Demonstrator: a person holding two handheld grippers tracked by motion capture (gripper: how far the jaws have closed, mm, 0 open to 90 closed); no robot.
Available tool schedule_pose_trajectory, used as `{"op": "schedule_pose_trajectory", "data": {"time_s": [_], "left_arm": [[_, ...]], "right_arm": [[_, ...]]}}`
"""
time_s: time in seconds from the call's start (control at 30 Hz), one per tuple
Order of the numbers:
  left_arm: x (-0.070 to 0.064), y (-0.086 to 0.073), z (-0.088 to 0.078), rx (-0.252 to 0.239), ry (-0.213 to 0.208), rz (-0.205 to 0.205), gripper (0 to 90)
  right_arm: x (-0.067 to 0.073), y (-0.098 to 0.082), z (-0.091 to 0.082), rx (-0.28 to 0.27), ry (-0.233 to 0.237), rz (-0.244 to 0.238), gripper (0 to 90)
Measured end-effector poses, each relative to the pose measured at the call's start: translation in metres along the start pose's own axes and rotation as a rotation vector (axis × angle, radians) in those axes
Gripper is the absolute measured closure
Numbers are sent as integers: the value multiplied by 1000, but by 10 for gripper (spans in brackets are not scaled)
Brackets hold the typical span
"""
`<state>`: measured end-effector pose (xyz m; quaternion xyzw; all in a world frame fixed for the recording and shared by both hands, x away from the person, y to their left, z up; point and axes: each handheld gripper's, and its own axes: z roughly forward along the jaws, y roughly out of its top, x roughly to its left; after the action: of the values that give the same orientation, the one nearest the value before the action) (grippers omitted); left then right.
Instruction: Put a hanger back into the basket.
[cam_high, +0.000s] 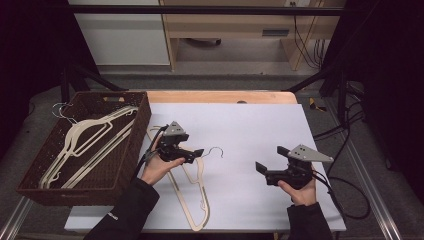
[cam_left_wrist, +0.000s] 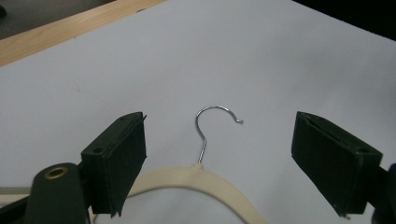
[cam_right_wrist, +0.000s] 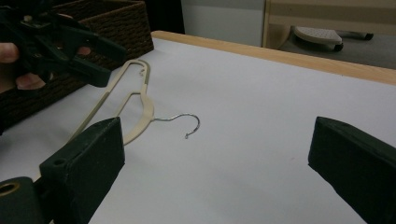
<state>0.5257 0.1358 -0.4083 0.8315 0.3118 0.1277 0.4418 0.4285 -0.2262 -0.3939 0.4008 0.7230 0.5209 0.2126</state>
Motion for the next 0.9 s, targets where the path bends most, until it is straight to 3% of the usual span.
{"op": "schedule_pose_trajectory", "data": {"time_s": [0.27, 0.6, 0.9], "left_arm": [[2, -3, 33, 66, 7, 4, 249], [-5, -9, 63, 177, 19, 98, 414], [2, -14, 77, 234, 11, 96, 567]], "right_arm": [[0, 1, 0, -14, 0, 15, 41], [1, 1, 0, -12, 4, 14, 42], [1, 0, 1, -5, 8, 11, 42]]}}
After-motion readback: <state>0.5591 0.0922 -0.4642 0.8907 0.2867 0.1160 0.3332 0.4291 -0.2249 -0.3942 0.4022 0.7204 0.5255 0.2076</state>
